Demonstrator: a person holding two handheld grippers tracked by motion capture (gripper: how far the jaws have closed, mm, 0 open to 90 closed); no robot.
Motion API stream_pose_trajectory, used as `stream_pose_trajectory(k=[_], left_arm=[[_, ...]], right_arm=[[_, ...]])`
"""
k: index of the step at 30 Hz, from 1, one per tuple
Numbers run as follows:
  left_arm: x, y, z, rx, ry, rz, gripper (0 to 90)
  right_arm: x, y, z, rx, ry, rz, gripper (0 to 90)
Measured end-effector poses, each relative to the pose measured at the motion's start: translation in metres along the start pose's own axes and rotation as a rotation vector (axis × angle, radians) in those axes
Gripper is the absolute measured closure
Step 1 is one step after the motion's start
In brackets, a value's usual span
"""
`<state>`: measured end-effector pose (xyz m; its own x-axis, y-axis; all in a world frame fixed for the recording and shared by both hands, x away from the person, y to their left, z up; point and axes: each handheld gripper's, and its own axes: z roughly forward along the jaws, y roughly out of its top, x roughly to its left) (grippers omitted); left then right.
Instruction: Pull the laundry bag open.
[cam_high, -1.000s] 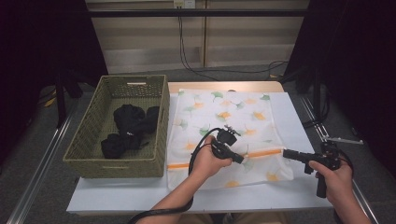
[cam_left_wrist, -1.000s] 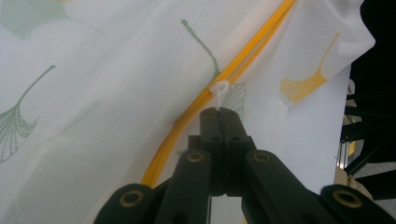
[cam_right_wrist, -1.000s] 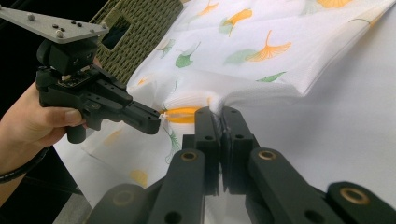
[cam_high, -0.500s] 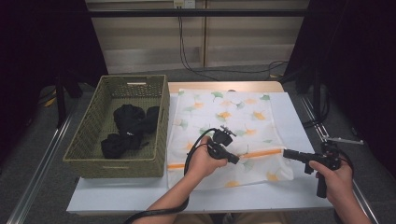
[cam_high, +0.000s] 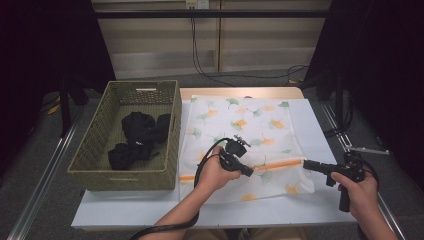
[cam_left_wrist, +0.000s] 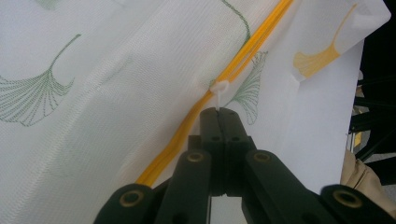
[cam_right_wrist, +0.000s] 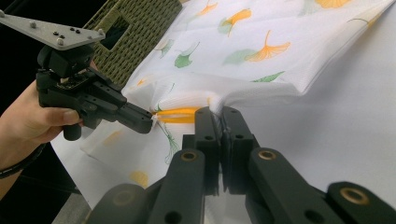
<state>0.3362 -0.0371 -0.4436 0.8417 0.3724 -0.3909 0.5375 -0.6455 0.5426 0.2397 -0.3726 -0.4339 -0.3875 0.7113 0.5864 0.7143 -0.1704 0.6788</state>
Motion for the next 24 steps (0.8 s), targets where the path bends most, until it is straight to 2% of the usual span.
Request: stream_pose_trajectory(k=[2,3,4,5,9,10,12,13,14,15,17,18,19,20,23,24], left_arm=[[0.0,-0.001,0.0,0.006,0.013,0.001,90.0],[0.0,-0.001,0.0,0.005,0.005,-0.013,90.0],[0.002,-0.001,-0.001,0.011,0.016,0.003,90.0],[0.001,-0.002,-0.001,0.005,0.003,-0.013,90.0],[0.002,-0.003,-0.002,0.009,0.017,-0.002,90.0],[0.004,-0.004,-0.003,0.009,0.006,0.001,90.0],[0.003,-0.004,-0.004,0.018,0.019,-0.013,90.0],[0.004,-0.005,-0.003,0.01,0.016,-0.012,90.0],[0.004,-0.006,-0.002,-0.007,0.012,-0.028,90.0],[0.006,-0.006,-0.004,0.013,0.015,-0.005,90.0],[0.007,-0.007,-0.005,0.02,0.021,-0.012,90.0],[0.007,-0.008,-0.005,0.011,0.021,-0.03,90.0],[0.009,-0.008,-0.007,0.032,0.018,-0.02,90.0],[0.01,-0.009,-0.007,0.029,0.021,-0.009,90.0],[0.01,-0.011,-0.008,0.015,0.026,-0.039,90.0],[0.012,-0.012,-0.009,0.027,0.028,-0.019,90.0]], right_arm=[[0.0,0.0,0.0,0.0,0.0,0.0,87.3],[0.0,0.0,0.0,0.0,-0.002,0.0,87.2],[0.0,0.0,0.0,0.001,0.0,0.0,87.3],[0.0,0.0,-0.001,0.0,0.001,0.001,87.2],[0.0,0.0,-0.001,0.0,-0.002,0.003,87.3],[0.0,0.0,-0.001,0.0,-0.002,0.002,87.2],[0.0,0.0,-0.001,-0.006,-0.009,-0.001,87.3],[0.0,0.0,-0.001,-0.01,-0.009,-0.006,87.3],[0.0,0.0,-0.001,-0.014,-0.015,-0.007,87.3],[0.0,0.0,-0.002,-0.016,-0.014,-0.004,87.3],[0.0,0.0,-0.002,-0.016,-0.009,-0.002,87.2],[-0.001,0.0,-0.002,-0.016,-0.013,0.0,87.2],[-0.001,0.0,-0.002,-0.015,-0.015,0.001,87.3],[-0.001,0.0,-0.002,-0.017,-0.016,0.001,87.2],[-0.002,0.0,-0.002,-0.018,-0.017,-0.001,87.3],[-0.002,0.0,-0.002,-0.018,-0.015,0.003,87.3]])
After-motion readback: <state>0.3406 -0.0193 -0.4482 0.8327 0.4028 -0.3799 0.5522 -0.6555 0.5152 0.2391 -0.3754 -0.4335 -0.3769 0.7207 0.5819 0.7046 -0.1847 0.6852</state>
